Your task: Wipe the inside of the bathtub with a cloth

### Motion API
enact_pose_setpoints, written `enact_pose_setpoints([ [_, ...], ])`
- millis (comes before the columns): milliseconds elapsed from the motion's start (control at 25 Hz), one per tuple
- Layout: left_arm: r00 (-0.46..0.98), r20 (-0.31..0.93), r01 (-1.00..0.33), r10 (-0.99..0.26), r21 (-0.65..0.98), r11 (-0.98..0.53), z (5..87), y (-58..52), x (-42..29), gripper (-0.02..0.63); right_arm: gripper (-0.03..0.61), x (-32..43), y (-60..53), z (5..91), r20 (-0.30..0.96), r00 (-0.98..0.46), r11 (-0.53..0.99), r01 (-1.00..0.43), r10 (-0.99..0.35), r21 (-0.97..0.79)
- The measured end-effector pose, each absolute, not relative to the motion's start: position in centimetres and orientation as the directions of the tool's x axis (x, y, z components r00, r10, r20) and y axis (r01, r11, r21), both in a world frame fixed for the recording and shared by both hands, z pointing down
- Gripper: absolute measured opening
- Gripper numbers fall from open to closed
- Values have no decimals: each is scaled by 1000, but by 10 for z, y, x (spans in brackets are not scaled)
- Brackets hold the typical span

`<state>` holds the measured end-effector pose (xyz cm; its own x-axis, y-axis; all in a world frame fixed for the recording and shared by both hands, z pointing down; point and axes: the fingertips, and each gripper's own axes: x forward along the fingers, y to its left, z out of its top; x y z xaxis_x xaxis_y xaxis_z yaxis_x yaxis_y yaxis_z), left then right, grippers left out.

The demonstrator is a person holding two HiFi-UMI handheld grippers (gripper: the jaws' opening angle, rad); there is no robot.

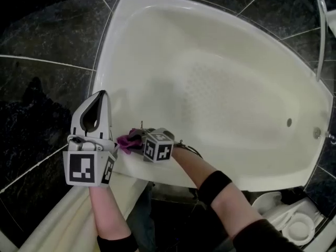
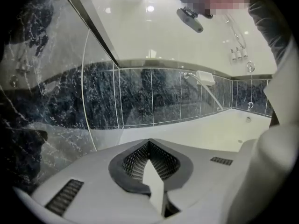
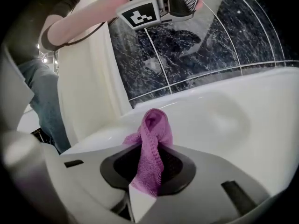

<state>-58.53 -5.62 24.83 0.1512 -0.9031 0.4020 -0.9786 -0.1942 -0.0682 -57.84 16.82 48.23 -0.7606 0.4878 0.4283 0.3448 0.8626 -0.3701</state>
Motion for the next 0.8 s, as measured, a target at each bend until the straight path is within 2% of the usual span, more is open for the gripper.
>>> enact_pose_setpoints([
  [80,157,396,-978,-905,-66,-198,249,-61,-584,-3,98,-571,169,481,422,-750,849,357,509,-389],
  [160,162,391,-977,-906,-65,-203,253,-63,-584,-3,107,-567,147,482,419,-789,871,283,450,-401],
  [240,172,386,-974,-906,-70,-215,258,-66,-584,-3,110,-556,90,495,433,-860,913,84,268,-398],
  [320,186,379,-970,-907,-74,-230,265,-71,-583,-3,112,-531,7,515,479,-877,923,-157,33,-350],
  [440,200,370,-967,-907,-76,-244,276,-82,-585,-3,114,-474,-127,536,558,-779,870,-455,-286,-189],
  [560,204,367,-966,-908,-75,-248,290,-92,-590,-3,115,-430,-234,541,557,-660,750,-654,-505,-95],
  [680,220,365,-959,-905,-90,-269,304,-104,-593,-3,115,-411,-311,540,518,-567,651,-758,-640,-26],
  [800,234,379,-955,-895,-81,-284,317,-110,-593,-3,114,-420,-345,540,505,-518,600,-800,-690,0],
])
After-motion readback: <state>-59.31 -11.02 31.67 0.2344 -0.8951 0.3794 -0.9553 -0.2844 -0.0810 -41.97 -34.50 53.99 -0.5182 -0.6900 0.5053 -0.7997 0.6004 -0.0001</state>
